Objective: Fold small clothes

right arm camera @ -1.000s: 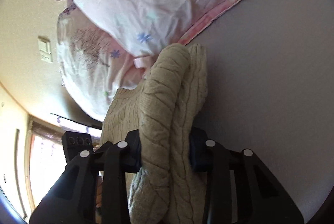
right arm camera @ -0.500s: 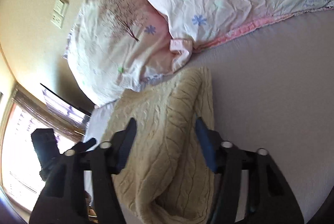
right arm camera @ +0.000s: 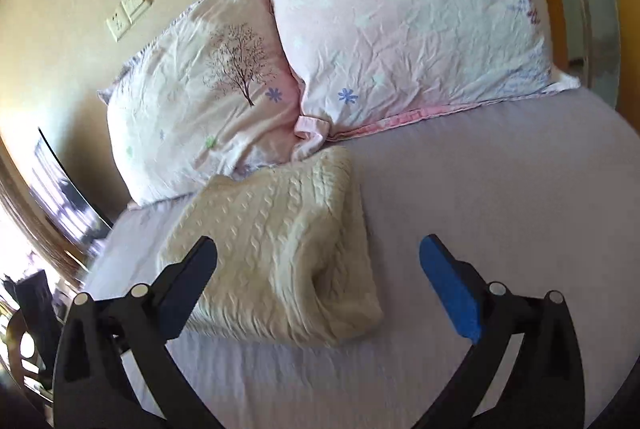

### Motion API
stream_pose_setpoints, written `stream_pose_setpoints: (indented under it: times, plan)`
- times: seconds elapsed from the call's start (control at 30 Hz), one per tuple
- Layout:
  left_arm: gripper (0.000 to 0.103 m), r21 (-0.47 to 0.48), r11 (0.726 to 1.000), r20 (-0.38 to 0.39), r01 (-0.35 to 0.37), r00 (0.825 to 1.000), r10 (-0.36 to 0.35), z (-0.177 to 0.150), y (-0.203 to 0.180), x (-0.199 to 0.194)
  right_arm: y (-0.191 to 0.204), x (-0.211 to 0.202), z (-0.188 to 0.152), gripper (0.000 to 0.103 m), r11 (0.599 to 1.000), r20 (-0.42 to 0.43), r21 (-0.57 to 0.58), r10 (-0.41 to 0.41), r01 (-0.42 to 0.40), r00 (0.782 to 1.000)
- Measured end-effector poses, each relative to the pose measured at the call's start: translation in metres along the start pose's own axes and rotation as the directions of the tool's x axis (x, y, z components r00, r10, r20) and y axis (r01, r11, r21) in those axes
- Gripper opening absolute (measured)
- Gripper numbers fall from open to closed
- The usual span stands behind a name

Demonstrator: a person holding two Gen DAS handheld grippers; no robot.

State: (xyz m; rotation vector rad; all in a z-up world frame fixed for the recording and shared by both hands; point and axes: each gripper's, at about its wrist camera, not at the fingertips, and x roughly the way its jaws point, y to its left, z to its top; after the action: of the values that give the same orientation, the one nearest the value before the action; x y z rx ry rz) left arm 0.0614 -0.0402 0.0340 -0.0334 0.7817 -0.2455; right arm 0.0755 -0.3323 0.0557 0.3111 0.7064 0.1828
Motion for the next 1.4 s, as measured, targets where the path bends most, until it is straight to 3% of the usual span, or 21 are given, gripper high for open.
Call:
stream_pose_setpoints:
  times: [0.13, 0.27, 0.6, 1.4]
  plan:
    - [0.102, 0.003, 1.000, -0.080, -0.018, 0.997, 0.019, -0.005, -0.005, 0.022, 0.007, 0.004, -0.034, 0.101, 0.997, -0.107, -0.074, -0.041, 0.033, 0.993]
    - [0.102, 0.051, 0.994, -0.136, -0.097, 0.985, 0.103, -0.009, -0.012, 0.039, 0.018, 0.032, -0.055, 0.101, 0.991, -0.194, -0.103, -0.109, 0.090, 0.975]
    - [0.102, 0.077, 0.989, -0.157, -0.126, 0.978, 0.137, -0.011, -0.014, 0.043, 0.046, 0.058, -0.080, 0.101, 0.943, -0.255, -0.264, -0.272, 0.204, 0.928]
    - [0.102, 0.083, 0.989, -0.149, -0.124, 0.980, 0.135, -0.009, -0.013, 0.042, 0.047, 0.055, -0.082, 0.101, 0.941, -0.240, -0.260, -0.279, 0.216, 0.930]
